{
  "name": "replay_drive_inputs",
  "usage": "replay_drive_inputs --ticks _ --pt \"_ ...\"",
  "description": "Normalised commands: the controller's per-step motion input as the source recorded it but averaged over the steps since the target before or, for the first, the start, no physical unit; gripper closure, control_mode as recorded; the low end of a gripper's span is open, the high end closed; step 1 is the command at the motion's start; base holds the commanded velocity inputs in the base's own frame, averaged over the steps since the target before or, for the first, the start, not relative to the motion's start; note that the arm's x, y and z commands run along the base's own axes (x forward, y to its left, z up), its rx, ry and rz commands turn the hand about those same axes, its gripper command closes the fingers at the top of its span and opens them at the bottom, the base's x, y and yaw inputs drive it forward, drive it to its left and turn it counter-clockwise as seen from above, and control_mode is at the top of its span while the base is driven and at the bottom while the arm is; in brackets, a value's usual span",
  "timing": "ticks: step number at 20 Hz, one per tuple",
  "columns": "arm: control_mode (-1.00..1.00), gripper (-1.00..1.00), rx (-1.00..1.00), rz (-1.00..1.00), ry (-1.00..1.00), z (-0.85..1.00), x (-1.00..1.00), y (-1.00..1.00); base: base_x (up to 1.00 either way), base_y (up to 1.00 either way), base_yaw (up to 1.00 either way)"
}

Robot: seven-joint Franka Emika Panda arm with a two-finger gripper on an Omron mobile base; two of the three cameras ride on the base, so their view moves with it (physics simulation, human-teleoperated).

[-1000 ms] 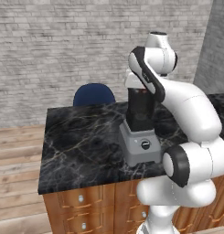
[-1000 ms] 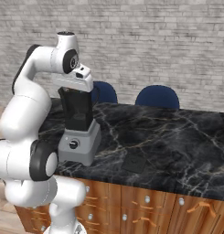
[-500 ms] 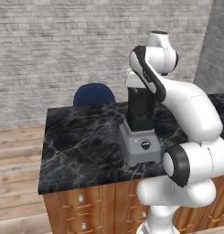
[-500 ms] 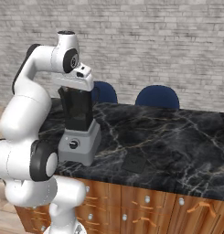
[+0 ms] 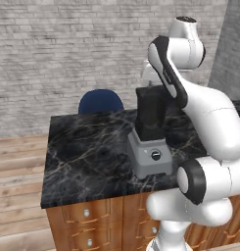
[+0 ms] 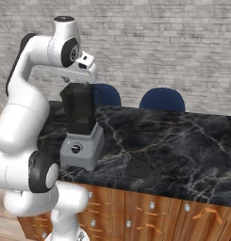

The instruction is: Open the blender lid, put the pear in the blender, close the lid, and start the blender.

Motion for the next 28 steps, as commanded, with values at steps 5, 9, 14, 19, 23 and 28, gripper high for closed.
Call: replay_drive_inputs --ticks 5,9,14,19,23,28 --pt "-1.00 -1.00 0.06 0.00 -0.10 -0.04 -0.63 -0.77 0.00 0.00 0.00" --pt "-1.00 -1.00 0.00 -0.01 -0.03 -0.65 -0.78 -1.00 0.00 0.00 0.00" --pt "-1.00 -1.00 0.00 -0.01 0.00 -0.99 -0.57 -1.00 0.00 0.00 0.00" --pt "-1.00 -1.00 -0.01 0.00 0.01 -1.00 -0.34 -1.00 0.00 0.00 0.00" --pt "-1.00 -1.00 -0.08 0.00 0.10 -0.86 0.00 -0.63 0.00 0.00 0.00" --pt "-1.00 -1.00 -0.05 0.00 0.20 -0.62 0.17 -0.05 0.00 0.00 0.00"
